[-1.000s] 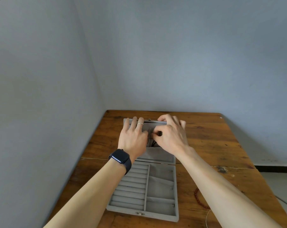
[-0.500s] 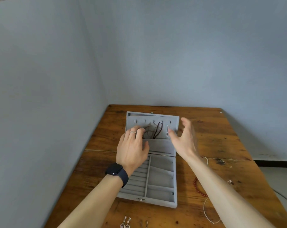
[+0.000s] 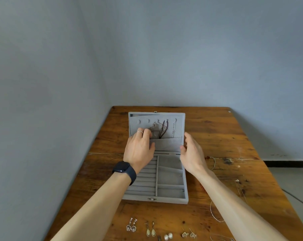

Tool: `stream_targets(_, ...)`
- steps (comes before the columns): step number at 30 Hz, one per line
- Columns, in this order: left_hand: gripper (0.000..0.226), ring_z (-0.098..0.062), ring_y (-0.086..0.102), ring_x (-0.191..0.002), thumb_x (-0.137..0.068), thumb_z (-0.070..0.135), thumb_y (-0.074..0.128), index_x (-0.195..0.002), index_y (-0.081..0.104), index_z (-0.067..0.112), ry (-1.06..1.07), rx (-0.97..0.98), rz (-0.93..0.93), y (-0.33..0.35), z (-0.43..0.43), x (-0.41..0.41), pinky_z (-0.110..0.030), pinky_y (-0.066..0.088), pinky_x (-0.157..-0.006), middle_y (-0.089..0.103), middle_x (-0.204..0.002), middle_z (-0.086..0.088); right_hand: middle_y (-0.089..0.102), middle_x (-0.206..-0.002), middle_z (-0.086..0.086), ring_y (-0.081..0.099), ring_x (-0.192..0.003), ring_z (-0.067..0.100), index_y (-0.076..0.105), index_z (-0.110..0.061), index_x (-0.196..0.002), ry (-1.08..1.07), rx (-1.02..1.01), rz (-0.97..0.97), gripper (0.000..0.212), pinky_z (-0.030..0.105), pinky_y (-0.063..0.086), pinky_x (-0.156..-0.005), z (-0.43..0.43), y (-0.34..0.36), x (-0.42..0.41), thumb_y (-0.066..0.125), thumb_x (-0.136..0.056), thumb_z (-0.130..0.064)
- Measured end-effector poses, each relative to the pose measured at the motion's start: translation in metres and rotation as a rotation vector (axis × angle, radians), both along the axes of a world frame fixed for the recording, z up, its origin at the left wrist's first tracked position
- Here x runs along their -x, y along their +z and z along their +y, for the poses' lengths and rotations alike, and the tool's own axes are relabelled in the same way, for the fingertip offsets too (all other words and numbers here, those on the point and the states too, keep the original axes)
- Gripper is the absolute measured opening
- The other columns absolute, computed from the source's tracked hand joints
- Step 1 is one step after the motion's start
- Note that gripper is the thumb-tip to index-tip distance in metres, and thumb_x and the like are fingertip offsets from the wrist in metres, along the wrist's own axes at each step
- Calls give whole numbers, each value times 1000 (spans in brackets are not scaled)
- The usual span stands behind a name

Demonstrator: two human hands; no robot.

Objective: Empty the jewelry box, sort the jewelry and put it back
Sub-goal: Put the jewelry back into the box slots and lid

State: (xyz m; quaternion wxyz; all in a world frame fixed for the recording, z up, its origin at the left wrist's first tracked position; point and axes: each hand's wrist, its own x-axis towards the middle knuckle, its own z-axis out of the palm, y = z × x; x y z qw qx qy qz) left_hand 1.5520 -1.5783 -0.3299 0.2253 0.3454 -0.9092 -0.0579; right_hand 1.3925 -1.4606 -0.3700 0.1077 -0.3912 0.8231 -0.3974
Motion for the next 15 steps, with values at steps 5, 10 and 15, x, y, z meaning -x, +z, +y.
stream_targets(5, 26, -24, 59, -81, -93, 19, 64, -108, 43, 19, -43, -132, -35, 10, -2, 4, -32, 52, -65, 52, -106, -3, 45, -152, 6, 44, -139, 25, 28, -14, -154, 4, 19, 47, 61, 37, 38, -111, 4, -6, -4, 55, -99, -8)
stream_targets(10, 25, -24, 56, -86, -88, 14, 67, -105, 49, 15, -27, -4, -26, 13, -4, 1, -33, 50, -67, 54, -101, -5, 41, -156, 5, 40, -142, 23, 28, -15, -155, 27, 17, 75, 62, 36, 36, -112, 7, -8, 0, 55, -100, -12)
stream_targets(15, 52, -33, 59, -103, -83, 20, 72, -132, 56, 17, -136, 411, -157, 9, -2, 9, -44, 51, -79, 57, -128, -14, 44, -154, 6, 45, -139, 25, 29, -15, -155, -10, 22, 98, 62, 36, 39, -110, 6, -11, -3, 56, -100, -12)
